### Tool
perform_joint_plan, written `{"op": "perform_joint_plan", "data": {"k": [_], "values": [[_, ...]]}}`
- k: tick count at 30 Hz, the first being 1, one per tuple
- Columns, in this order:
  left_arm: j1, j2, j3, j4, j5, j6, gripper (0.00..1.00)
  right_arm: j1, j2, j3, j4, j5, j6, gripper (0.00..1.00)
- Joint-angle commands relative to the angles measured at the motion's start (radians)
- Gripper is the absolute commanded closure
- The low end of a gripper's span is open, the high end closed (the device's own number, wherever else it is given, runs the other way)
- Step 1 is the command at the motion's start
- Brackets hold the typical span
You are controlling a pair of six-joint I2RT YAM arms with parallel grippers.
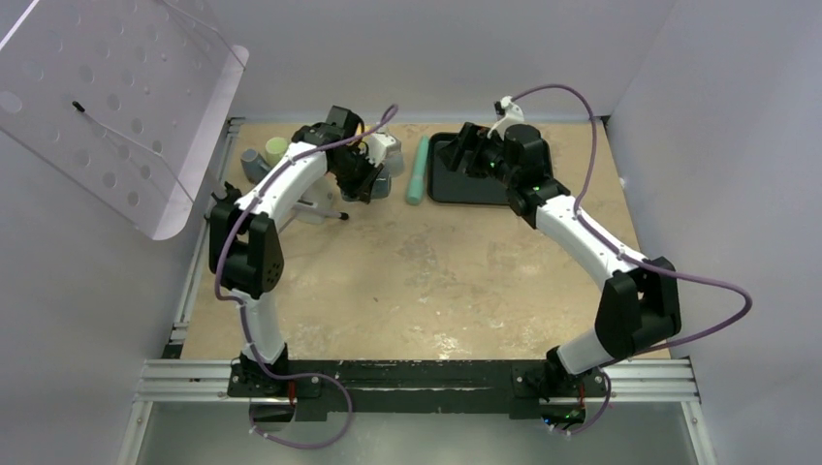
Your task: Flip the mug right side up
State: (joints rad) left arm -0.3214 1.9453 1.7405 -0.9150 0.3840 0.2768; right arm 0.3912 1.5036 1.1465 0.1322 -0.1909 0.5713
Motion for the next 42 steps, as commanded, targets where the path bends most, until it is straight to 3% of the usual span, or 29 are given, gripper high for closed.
{"op": "perform_joint_plan", "data": {"k": [1,7,11,18,25,30,35,42], "values": [[-0.051,-0.15,-0.035,0.005,-0.16,0.471,1.0,-0.012,-0.016,0.122,-0.184,0.102,-0.13,0.15],[-0.106,-0.271,-0.277,0.19,-0.292,0.929,1.0,-0.033,0.035,0.195,-0.236,0.113,-0.148,0.15],[-0.126,-0.359,-0.453,0.346,-0.288,1.185,1.0,-0.052,0.094,0.298,-0.308,0.119,-0.168,0.15],[-0.135,-0.408,-0.621,0.57,-0.246,1.428,1.0,-0.038,0.228,0.503,-0.418,0.11,-0.207,0.17],[-0.134,-0.452,-0.813,0.801,-0.112,1.701,1.0,0.008,0.363,0.667,-0.529,0.036,-0.244,0.17],[-0.134,-0.44,-0.864,0.898,-0.055,1.821,1.0,0.069,0.467,0.765,-0.617,-0.004,-0.284,0.13],[-0.134,-0.437,-0.878,0.958,-0.044,1.868,1.0,0.09,0.598,0.95,-0.847,-0.051,-0.342,0.1],[-0.134,-0.44,-0.896,0.998,-0.028,1.903,1.0,0.101,0.565,0.844,-0.876,-0.166,-0.39,0.13]]}}
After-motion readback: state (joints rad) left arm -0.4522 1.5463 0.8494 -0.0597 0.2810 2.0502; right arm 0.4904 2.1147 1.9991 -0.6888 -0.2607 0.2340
